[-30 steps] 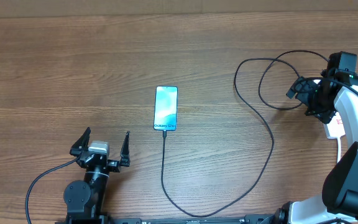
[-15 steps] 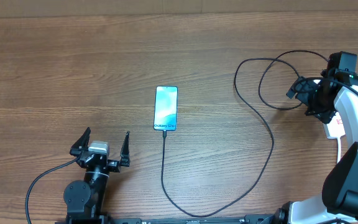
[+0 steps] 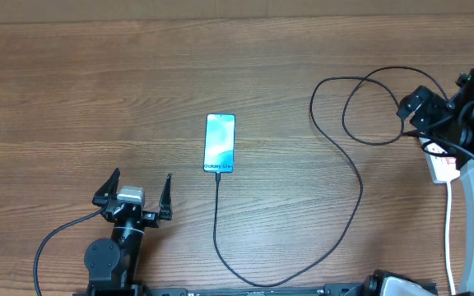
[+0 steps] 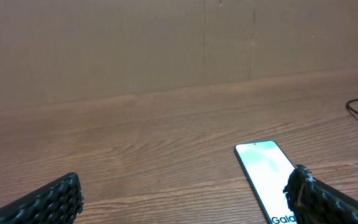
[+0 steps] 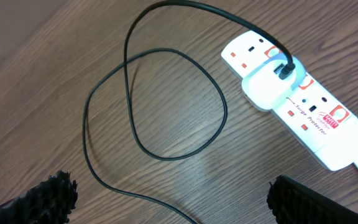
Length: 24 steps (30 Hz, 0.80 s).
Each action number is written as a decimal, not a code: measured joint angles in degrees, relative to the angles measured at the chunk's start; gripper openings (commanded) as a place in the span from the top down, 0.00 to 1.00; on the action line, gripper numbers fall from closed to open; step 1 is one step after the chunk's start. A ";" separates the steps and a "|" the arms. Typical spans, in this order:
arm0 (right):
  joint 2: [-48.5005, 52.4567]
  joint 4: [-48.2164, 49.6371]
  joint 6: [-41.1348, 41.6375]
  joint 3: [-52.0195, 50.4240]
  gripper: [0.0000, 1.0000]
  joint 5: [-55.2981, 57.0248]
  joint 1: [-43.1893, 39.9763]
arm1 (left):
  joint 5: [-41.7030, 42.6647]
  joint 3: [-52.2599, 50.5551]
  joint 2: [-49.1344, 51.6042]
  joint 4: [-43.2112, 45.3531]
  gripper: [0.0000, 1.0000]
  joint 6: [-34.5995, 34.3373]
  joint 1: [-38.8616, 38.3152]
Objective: Plug charger to phone and switch on socket
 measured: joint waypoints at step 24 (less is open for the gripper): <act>-0.96 3.61 -0.02 -14.16 0.00 4.17 7.54 | 0.00 0.00 0.00 0.00 0.00 0.00 0.00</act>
